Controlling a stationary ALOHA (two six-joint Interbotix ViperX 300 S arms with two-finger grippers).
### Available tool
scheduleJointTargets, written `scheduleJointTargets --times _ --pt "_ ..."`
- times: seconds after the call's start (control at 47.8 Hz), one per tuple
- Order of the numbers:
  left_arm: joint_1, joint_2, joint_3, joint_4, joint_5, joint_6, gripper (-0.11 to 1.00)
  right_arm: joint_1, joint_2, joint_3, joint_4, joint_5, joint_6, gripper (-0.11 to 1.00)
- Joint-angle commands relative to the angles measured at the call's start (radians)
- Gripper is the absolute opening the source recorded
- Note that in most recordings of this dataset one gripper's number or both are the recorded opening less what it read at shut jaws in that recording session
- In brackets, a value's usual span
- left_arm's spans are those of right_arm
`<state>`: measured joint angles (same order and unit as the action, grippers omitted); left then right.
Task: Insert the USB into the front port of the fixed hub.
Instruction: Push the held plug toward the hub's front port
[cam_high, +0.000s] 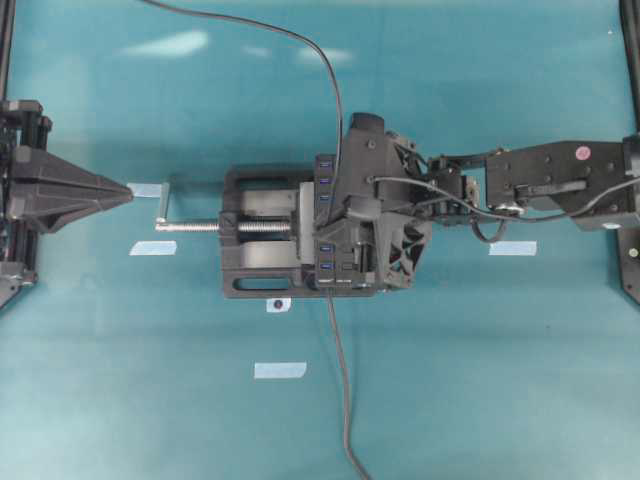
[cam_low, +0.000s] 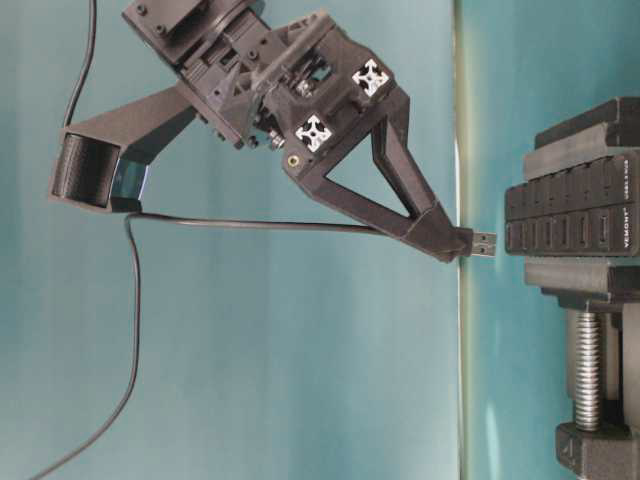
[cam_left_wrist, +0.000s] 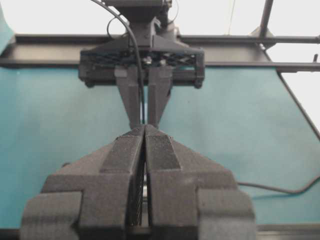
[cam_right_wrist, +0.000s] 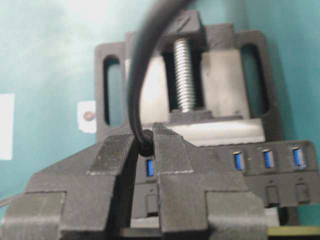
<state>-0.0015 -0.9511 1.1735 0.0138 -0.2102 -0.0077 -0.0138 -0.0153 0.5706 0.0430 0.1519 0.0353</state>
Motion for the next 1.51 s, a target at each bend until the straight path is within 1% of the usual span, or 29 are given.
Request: scheduleJointTargets --times 0.0,0.314,0.481,0.544,0.795,1.109,1.486 --pt "-0.003 0.003 -0.035 0.002 -0.011 0.002 0.00 0.009 -0.021 -0.011 0.002 0.005 0.011 0.07" --pt "-0.012 0.002 -0.015 0.002 -0.011 0.000 0.00 0.031 0.012 -0.015 0.003 0.014 0.012 0.07" --pt "-0.015 0.002 -0.014 0.002 -0.011 0.000 0.00 0.041 0.038 -0.008 0.000 0.009 0.060 0.07" --pt "-0.015 0.002 -0.012 0.002 -0.011 0.000 0.00 0.043 0.044 -0.003 -0.003 0.006 0.067 0.07" --pt "-0.015 0.002 -0.011 0.002 -0.011 0.000 0.00 0.044 0.077 -0.003 -0.005 -0.009 0.069 0.07" --pt "-0.015 0.000 -0.006 0.002 -0.011 -0.002 0.00 0.044 0.077 -0.008 -0.005 -0.008 0.071 0.07" --pt "-0.015 0.000 -0.006 0.002 -0.011 -0.003 0.00 0.069 0.078 -0.008 -0.005 -0.003 0.072 0.07"
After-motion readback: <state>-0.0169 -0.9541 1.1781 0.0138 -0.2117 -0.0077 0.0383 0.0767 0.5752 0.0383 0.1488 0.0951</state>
